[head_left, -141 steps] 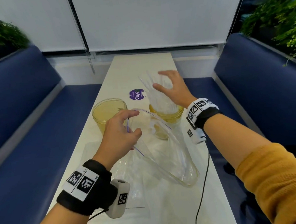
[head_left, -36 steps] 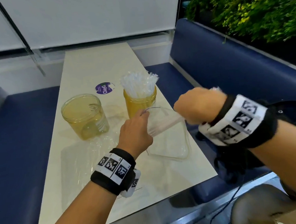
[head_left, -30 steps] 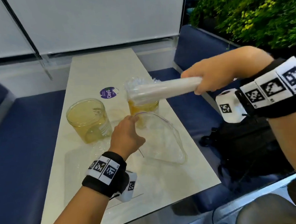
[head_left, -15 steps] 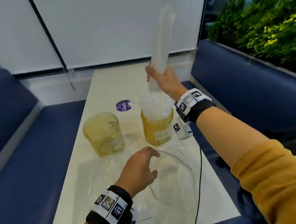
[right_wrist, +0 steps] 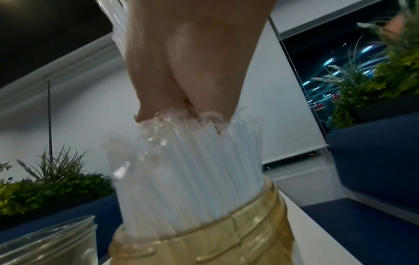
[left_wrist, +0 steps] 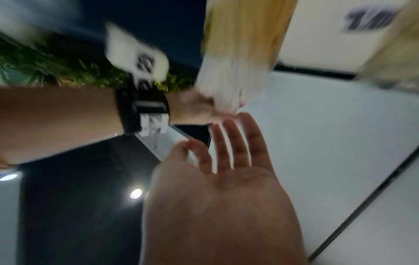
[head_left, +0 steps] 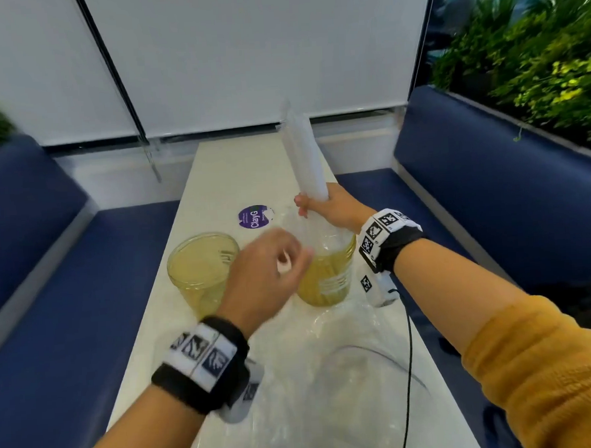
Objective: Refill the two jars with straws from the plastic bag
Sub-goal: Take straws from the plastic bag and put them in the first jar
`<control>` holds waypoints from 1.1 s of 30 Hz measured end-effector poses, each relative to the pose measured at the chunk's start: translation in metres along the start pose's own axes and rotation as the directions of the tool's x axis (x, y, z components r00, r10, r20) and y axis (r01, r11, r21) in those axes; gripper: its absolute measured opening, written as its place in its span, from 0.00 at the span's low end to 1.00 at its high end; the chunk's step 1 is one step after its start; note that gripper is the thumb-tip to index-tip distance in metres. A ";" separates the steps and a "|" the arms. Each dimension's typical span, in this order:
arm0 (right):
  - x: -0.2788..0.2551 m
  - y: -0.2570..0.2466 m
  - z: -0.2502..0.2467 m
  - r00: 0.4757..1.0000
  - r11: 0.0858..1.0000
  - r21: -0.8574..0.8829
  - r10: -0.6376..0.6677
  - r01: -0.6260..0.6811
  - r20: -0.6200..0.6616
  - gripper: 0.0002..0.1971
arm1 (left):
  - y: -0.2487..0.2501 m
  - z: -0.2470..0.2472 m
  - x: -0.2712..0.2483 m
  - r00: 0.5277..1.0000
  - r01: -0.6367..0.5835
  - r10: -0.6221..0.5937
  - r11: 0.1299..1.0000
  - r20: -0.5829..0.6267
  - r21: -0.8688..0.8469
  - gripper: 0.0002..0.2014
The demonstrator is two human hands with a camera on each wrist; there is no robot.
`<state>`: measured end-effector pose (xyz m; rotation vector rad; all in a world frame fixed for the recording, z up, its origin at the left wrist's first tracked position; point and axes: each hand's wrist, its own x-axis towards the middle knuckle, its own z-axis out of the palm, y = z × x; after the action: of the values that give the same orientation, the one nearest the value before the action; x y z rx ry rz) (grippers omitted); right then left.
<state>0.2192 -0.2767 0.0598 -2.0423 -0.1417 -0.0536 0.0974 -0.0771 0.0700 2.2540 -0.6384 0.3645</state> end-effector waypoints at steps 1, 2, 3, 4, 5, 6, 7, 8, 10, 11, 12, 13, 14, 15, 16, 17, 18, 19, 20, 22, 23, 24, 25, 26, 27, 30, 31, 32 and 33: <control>0.000 -0.001 0.000 1.000 1.000 0.008 -0.019 0.020 -0.013 0.14 | 0.006 -0.003 0.023 0.994 0.038 -0.041 0.999 -0.098 -0.036 0.17; 0.000 -0.003 0.001 0.999 0.999 0.012 -0.037 0.037 -0.021 0.13 | 0.015 -0.007 0.046 0.982 0.091 -0.105 0.991 -0.156 -0.094 0.25; -0.001 -0.005 0.002 0.999 0.999 0.009 -0.044 0.044 -0.021 0.13 | 0.021 -0.009 0.070 0.972 0.137 -0.167 0.974 -0.165 -0.183 0.37; -0.002 -0.007 0.004 0.999 0.999 0.015 -0.044 0.045 -0.019 0.12 | 0.025 -0.010 0.093 0.965 0.184 -0.226 0.944 -0.130 -0.275 0.46; -0.004 -0.010 0.007 0.999 0.999 0.023 -0.045 0.045 -0.023 0.12 | 0.028 -0.008 0.112 0.962 0.217 -0.260 0.912 -0.080 -0.348 0.50; -0.004 -0.011 0.009 0.998 0.999 0.026 -0.044 0.045 -0.035 0.12 | 0.030 -0.005 0.126 0.963 0.232 -0.267 0.890 -0.035 -0.391 0.47; -0.007 -0.014 0.010 0.998 0.999 0.020 -0.038 0.039 -0.050 0.13 | 0.030 0.000 0.138 0.969 0.219 -0.245 0.886 -0.013 -0.409 0.39; -0.010 -0.017 0.009 0.997 0.999 -0.017 -0.029 0.028 -0.068 0.15 | 0.028 0.004 0.146 0.976 0.195 -0.219 0.896 -0.016 -0.399 0.29; -0.016 -0.021 0.001 0.994 0.986 -0.164 -0.034 0.017 -0.106 0.23 | 0.026 0.009 0.153 0.983 0.153 -0.178 0.922 -0.039 -0.355 0.16; -0.018 -0.021 -0.007 0.994 0.979 -0.202 -0.042 0.021 -0.099 0.29 | 0.023 0.011 0.155 0.985 0.143 -0.167 0.930 -0.042 -0.337 0.14; -0.020 -0.021 -0.015 0.995 0.979 -0.199 -0.065 0.050 -0.071 0.35 | 0.020 0.013 0.156 0.987 0.129 -0.153 0.936 -0.048 -0.329 0.14; -0.021 -0.021 -0.023 0.995 0.985 -0.154 -0.089 0.081 -0.046 0.40 | 0.018 0.014 0.156 0.988 0.119 -0.144 0.941 -0.056 -0.317 0.14; -0.022 -0.021 -0.029 0.992 0.991 -0.067 -0.115 0.112 -0.048 0.43 | 0.015 0.016 0.156 0.989 0.118 -0.140 0.942 -0.049 -0.314 0.13; -0.023 -0.024 -0.036 0.986 0.990 0.039 -0.135 0.139 -0.094 0.42 | 0.012 0.020 0.155 0.989 0.129 -0.144 0.943 -0.027 -0.306 0.13; -0.022 -0.027 -0.041 0.972 0.975 0.135 -0.153 0.178 -0.177 0.39 | 0.008 0.026 0.153 0.989 0.145 -0.150 0.947 0.002 -0.287 0.13; -0.022 -0.033 -0.045 0.945 0.951 0.194 -0.184 0.241 -0.270 0.34 | 0.005 0.031 0.149 0.986 0.166 -0.163 0.951 0.032 -0.262 0.13; -0.022 -0.040 -0.045 0.911 0.928 0.200 -0.235 0.313 -0.338 0.29 | 0.002 0.038 0.145 0.983 0.181 -0.172 0.954 0.059 -0.240 0.14; -0.021 -0.047 -0.043 0.881 0.912 0.158 -0.303 0.379 -0.364 0.24 | 0.001 0.044 0.141 0.982 0.183 -0.170 0.959 0.078 -0.214 0.17; -0.019 -0.052 -0.039 0.862 0.905 0.065 -0.377 0.421 -0.338 0.20 | 0.002 0.050 0.137 0.983 0.171 -0.155 0.969 0.099 -0.176 0.20; -0.015 -0.051 -0.027 0.872 0.873 -0.255 -0.463 0.416 -0.161 0.19 | 0.004 0.058 0.131 0.973 0.137 -0.129 0.990 0.191 -0.031 0.22; -0.013 -0.045 -0.021 0.882 0.819 -0.423 -0.462 0.387 -0.088 0.18 | 0.004 0.060 0.129 0.965 0.122 -0.131 0.991 0.229 0.050 0.21; -0.012 -0.036 -0.016 0.894 0.774 -0.531 -0.443 0.344 -0.066 0.18 | 0.001 0.060 0.127 0.956 0.129 -0.147 0.988 0.255 0.087 0.22; -0.012 -0.026 -0.013 0.904 0.763 -0.569 -0.422 0.308 -0.076 0.19 | -0.003 0.058 0.125 0.948 0.153 -0.169 0.985 0.269 0.081 0.27; -0.014 -0.016 -0.010 0.918 0.770 -0.576 -0.389 0.275 -0.081 0.20 | -0.009 0.053 0.124 0.944 0.181 -0.196 0.980 0.264 0.080 0.35; -0.016 -0.008 -0.008 0.938 0.772 -0.587 -0.341 0.244 -0.058 0.20 | -0.018 0.050 0.123 0.944 0.195 -0.213 0.976 0.251 0.094 0.41; -0.019 -0.003 -0.011 0.976 0.676 -0.720 -0.215 0.158 0.012 0.24 | -0.039 0.037 0.120 0.943 0.230 -0.256 0.963 0.214 0.138 0.39; -0.018 -0.002 -0.014 0.969 0.689 -0.712 -0.242 0.135 -0.050 0.25 | -0.046 0.034 0.120 0.945 0.235 -0.257 0.964 0.204 0.125 0.36; -0.018 -0.002 -0.016 0.955 0.730 -0.673 -0.272 0.123 -0.121 0.24 | -0.048 0.032 0.118 0.943 0.240 -0.259 0.964 0.209 0.111 0.33; -0.017 0.000 -0.017 0.946 0.739 -0.662 -0.290 0.127 -0.143 0.23 | -0.052 0.034 0.116 0.938 0.249 -0.265 0.964 0.224 0.096 0.30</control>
<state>0.2024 -0.2928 0.0658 -2.6848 -0.2273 -0.5646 0.2247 -0.1097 0.0675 2.4290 -0.4452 -0.0132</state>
